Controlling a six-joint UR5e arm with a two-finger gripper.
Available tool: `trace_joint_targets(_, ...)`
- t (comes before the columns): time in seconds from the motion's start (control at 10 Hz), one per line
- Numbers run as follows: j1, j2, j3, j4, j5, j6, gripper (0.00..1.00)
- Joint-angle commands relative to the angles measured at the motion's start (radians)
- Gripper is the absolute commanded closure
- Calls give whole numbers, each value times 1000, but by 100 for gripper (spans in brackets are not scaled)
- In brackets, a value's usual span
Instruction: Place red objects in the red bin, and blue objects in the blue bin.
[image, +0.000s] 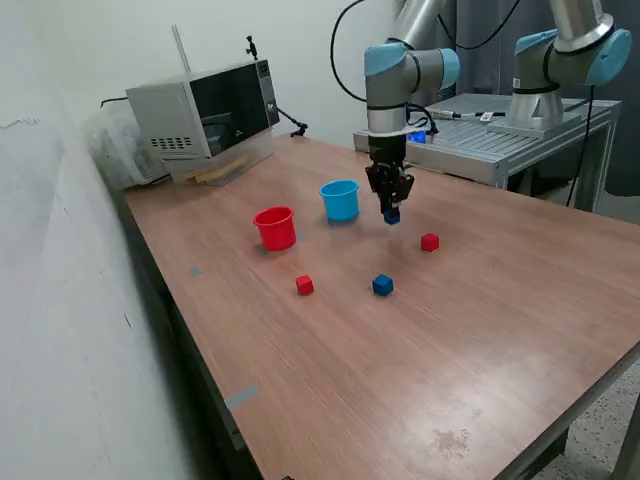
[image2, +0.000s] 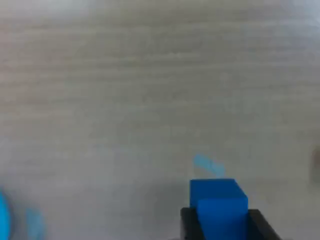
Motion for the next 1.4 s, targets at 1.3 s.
trace_joint_targets(1.3,-250,-109,-87,153,5,-127,100)
